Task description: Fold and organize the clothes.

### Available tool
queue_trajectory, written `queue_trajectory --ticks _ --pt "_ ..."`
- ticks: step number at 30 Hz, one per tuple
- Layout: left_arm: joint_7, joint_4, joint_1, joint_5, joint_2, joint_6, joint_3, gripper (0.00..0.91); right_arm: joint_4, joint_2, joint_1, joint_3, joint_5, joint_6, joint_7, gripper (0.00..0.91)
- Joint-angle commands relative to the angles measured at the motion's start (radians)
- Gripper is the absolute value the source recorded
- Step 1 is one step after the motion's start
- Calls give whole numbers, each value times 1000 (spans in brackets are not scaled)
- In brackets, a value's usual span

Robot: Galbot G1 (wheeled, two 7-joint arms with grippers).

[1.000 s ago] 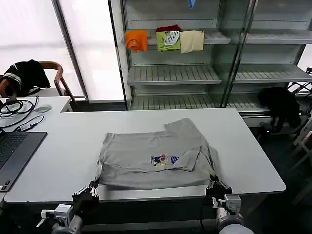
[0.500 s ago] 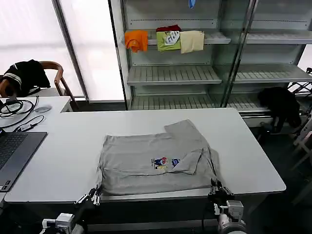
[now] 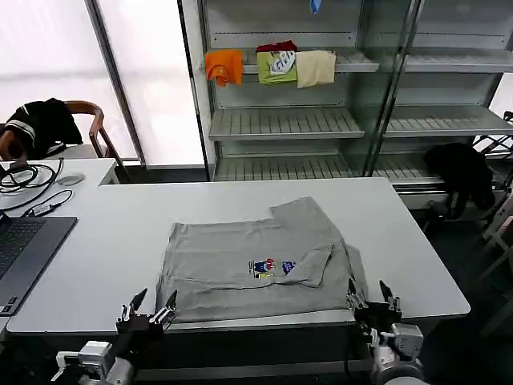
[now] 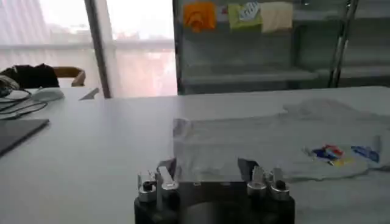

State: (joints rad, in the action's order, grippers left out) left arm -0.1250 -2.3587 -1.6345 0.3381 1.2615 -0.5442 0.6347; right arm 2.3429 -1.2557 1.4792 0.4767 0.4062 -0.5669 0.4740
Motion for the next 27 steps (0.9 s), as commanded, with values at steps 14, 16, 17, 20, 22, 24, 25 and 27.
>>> queue_trajectory --ticks 14,16,17,20,22,24,25,27 --pt "40 127 314 113 -216 -32 39 907 -198 71 -395 22 75 -13 -119 907" --pt "36 194 398 113 -245 -32 0 907 -254 82 -472 -8 66 -13 -117 907" --pt "36 209 422 115 -255 -32 -13 907 -266 84 -491 -18 66 -14 -114 907" --pt "41 276 505 142 -294 -32 -65 907 -347 96 -612 -55 71 -14 -108 907" --pt "56 323 567 154 -324 -32 -103 907 -416 103 -670 -86 73 -14 -94 907" --pt "60 378 621 166 -342 -32 -138 907 -484 118 -744 -143 87 -14 -89 907" --pt "65 418 646 168 -347 -32 -164 907 -510 124 -771 -161 98 -15 -95 907" --pt "76 464 693 176 -349 -32 -199 907 -561 133 -839 -196 112 -15 -107 907"
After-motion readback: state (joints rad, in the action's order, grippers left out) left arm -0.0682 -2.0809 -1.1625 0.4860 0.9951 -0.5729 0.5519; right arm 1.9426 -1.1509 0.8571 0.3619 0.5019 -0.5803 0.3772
